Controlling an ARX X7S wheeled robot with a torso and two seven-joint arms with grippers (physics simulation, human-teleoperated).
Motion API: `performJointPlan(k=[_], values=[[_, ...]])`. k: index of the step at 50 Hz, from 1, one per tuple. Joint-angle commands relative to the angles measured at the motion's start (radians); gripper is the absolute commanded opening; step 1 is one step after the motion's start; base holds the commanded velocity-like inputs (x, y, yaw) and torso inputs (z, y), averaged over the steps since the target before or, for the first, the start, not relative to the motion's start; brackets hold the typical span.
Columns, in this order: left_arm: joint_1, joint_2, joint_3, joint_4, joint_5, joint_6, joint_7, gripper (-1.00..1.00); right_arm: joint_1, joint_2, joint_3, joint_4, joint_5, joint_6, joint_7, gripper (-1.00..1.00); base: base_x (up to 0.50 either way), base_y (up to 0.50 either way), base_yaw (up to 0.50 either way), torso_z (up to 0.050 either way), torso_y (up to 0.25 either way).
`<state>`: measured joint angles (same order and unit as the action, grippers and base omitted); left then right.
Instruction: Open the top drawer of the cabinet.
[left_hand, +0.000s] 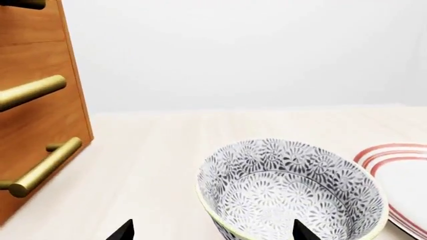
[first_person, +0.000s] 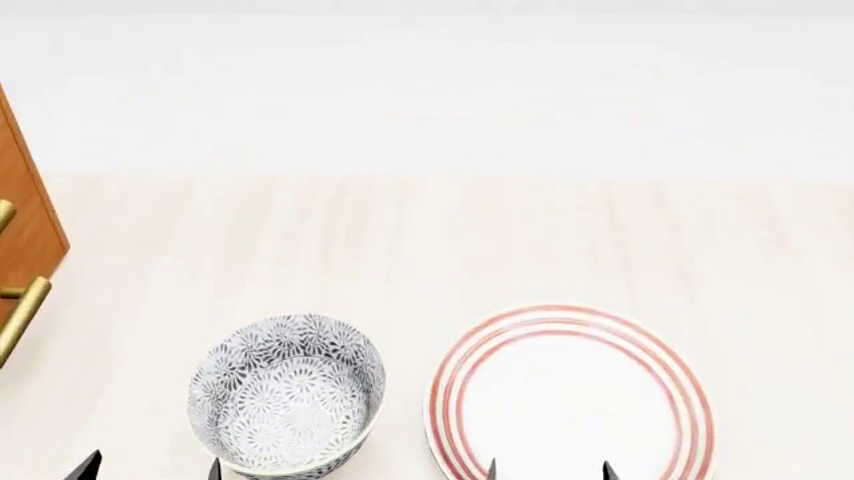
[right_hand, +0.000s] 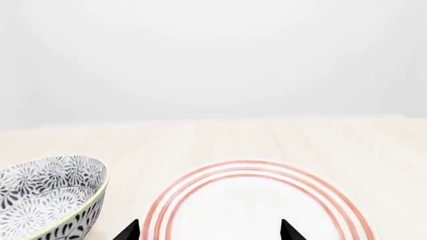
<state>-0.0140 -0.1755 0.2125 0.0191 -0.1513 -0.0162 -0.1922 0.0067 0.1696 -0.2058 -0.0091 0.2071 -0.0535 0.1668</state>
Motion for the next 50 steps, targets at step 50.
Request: performJointPlan(k=[50], values=[[-0.092,-0.093,0.164,0.026,0.332,-0.194,-0.075,1.00,0.001,0.013,-0.020,-0.002,-0.001,-0.007,0.015,1.00,0.00,0.27,0.00,0.000,0.000]])
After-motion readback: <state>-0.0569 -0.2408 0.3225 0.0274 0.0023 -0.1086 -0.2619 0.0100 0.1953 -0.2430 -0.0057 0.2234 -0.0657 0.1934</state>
